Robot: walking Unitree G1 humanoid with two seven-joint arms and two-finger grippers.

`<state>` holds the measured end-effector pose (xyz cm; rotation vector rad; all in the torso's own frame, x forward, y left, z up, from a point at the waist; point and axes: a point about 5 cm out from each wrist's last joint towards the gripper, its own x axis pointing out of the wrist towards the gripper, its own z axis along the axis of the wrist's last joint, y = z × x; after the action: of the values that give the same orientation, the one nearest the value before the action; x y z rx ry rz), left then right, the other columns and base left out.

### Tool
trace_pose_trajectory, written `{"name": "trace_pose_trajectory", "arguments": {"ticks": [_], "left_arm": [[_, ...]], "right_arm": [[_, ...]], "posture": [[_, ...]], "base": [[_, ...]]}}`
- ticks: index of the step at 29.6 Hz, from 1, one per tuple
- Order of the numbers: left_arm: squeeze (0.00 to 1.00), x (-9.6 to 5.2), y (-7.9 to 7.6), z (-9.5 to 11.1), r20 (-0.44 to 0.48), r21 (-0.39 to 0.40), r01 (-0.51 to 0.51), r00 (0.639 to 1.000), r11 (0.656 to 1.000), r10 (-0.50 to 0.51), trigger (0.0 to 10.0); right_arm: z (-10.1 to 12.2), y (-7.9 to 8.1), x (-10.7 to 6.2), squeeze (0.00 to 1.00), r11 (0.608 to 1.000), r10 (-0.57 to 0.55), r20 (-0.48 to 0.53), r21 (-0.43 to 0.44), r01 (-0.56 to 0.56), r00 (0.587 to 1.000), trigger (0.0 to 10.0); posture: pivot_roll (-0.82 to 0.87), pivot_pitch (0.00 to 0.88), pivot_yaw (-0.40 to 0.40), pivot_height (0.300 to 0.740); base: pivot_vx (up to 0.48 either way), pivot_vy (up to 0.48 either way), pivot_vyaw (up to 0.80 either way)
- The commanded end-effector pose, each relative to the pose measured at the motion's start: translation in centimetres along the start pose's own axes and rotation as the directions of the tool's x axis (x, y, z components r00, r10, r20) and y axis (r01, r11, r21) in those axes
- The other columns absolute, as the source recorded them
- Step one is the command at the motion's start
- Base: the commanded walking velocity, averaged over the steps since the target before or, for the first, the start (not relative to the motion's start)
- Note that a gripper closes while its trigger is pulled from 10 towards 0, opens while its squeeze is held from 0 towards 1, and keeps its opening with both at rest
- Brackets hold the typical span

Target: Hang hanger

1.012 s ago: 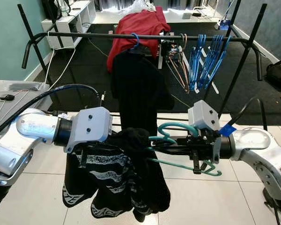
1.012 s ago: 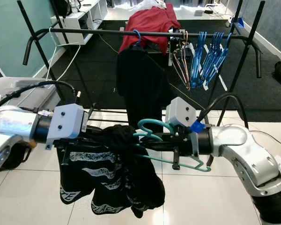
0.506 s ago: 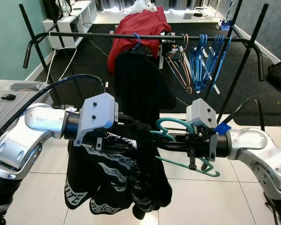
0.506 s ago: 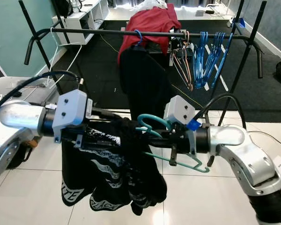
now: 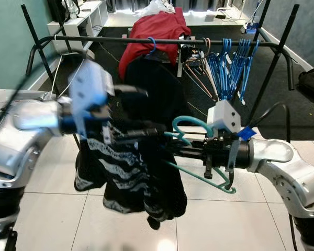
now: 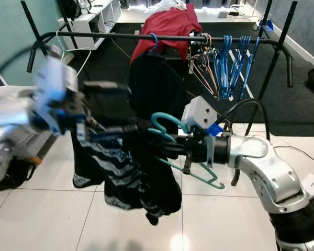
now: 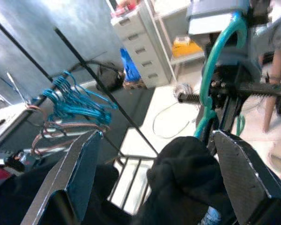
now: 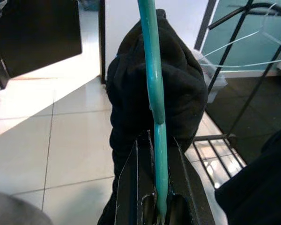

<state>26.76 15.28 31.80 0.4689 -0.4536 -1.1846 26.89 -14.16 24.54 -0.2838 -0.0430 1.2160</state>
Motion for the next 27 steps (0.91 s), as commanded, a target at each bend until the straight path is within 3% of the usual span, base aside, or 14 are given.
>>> {"name": "trace_pose_trajectory", "arguments": {"ticks": [1, 2, 3, 4, 7, 8, 10, 11, 12, 13, 17, 24, 27], "left_arm": [[1.00, -0.1, 0.0, 0.0, 0.011, -0.019, 0.000, 1.000, 1.000, 0.001, 10.0], [1.00, -1.0, 0.6, 0.5, 0.064, -0.055, -0.056, 0.996, 0.997, 0.060, 10.0], [1.00, -1.0, 0.6, 0.5, 0.064, -0.055, -0.056, 0.996, 0.997, 0.060, 10.0], [0.00, -2.6, 1.6, 0.8, 0.124, -0.107, -0.132, 0.982, 0.985, 0.145, 10.0], [0.00, -2.6, 1.6, 0.8, 0.124, -0.107, -0.132, 0.982, 0.985, 0.145, 10.0], [0.00, -4.2, 2.3, 0.8, 0.173, -0.165, -0.191, 0.960, 0.968, 0.219, 10.0], [0.00, -4.2, 2.3, 0.8, 0.173, -0.165, -0.191, 0.960, 0.968, 0.219, 10.0], [0.00, -6.2, 3.0, 0.1, 0.183, -0.216, -0.259, 0.937, 0.941, 0.299, 10.0], [0.00, -6.2, 3.0, 0.1, 0.183, -0.216, -0.259, 0.937, 0.941, 0.299, 10.0], [0.00, -7.5, 3.1, -0.5, 0.181, -0.249, -0.290, 0.924, 0.924, 0.338, 10.0], [0.00, -8.9, 3.3, -1.5, 0.156, -0.283, -0.333, 0.909, 0.899, 0.385, 10.0], [0.00, -9.4, 3.2, -2.2, 0.144, -0.310, -0.342, 0.905, 0.887, 0.399, 10.0], [0.00, -8.9, 2.0, -2.7, 0.147, -0.355, -0.265, 0.931, 0.897, 0.333, 10.0]], "right_arm": [[0.8, -0.1, 0.0, 0.00, 1.000, 0.001, 0.053, -0.024, 0.000, 0.999, 0.0], [1.6, -0.4, -0.4, 0.00, 1.000, 0.000, 0.098, -0.013, 0.001, 0.995, 0.0], [1.6, -0.4, -0.4, 0.00, 1.000, 0.000, 0.098, -0.013, 0.001, 0.995, 0.0], [2.4, -0.6, -1.3, 0.00, 1.000, 0.010, 0.149, 0.007, -0.011, 0.989, 0.0], [2.4, -0.6, -1.3, 0.00, 1.000, 0.010, 0.149, 0.007, -0.011, 0.989, 0.0], [3.1, -1.1, -2.2, 0.00, 1.000, 0.001, 0.203, 0.029, -0.007, 0.979, 0.0], [3.1, -1.1, -2.2, 0.00, 1.000, 0.001, 0.203, 0.029, -0.007, 0.979, 0.0], [3.7, -1.3, -3.2, 0.00, 0.999, 0.003, 0.243, 0.040, -0.013, 0.970, 0.0], [3.7, -1.3, -3.2, 0.00, 0.999, 0.003, 0.243, 0.040, -0.013, 0.970, 0.0], [4.1, -1.4, -4.0, 0.00, 0.999, 0.005, 0.264, 0.043, -0.017, 0.965, 0.0], [4.6, -1.4, -4.6, 0.00, 0.999, 0.016, 0.283, 0.036, -0.028, 0.959, 0.0], [5.0, -1.2, -4.7, 0.00, 0.999, 0.030, 0.296, 0.032, -0.042, 0.955, 0.0], [5.3, -1.0, -4.8, 0.00, 0.998, 0.039, 0.309, 0.031, -0.051, 0.950, 0.0]], "posture": [[-0.09, 0.050, 0.018, 0.740], [-0.09, 0.049, 0.018, 0.740], [-0.09, 0.049, 0.018, 0.740], [-0.08, 0.043, 0.020, 0.740], [-0.08, 0.043, 0.020, 0.740], [-0.08, 0.040, 0.018, 0.740], [-0.08, 0.040, 0.018, 0.740], [-0.08, 0.037, 0.016, 0.740], [-0.08, 0.037, 0.016, 0.740], [-0.08, 0.036, 0.017, 0.740], [-0.08, 0.037, 0.019, 0.740], [-0.09, 0.041, 0.021, 0.740], [-0.09, 0.043, 0.023, 0.740]], "base": [[0.000, 0.000, 0.00], [0.000, 0.000, 0.00], [0.000, 0.000, 0.00], [0.000, 0.000, 0.00], [0.000, 0.000, 0.00], [0.000, 0.000, 0.00], [0.000, 0.000, 0.00], [0.000, 0.000, 0.00], [0.000, 0.000, 0.00], [0.000, 0.000, 0.00], [0.000, 0.000, 0.00], [0.000, 0.000, 0.00], [0.000, 0.000, 0.00]]}}
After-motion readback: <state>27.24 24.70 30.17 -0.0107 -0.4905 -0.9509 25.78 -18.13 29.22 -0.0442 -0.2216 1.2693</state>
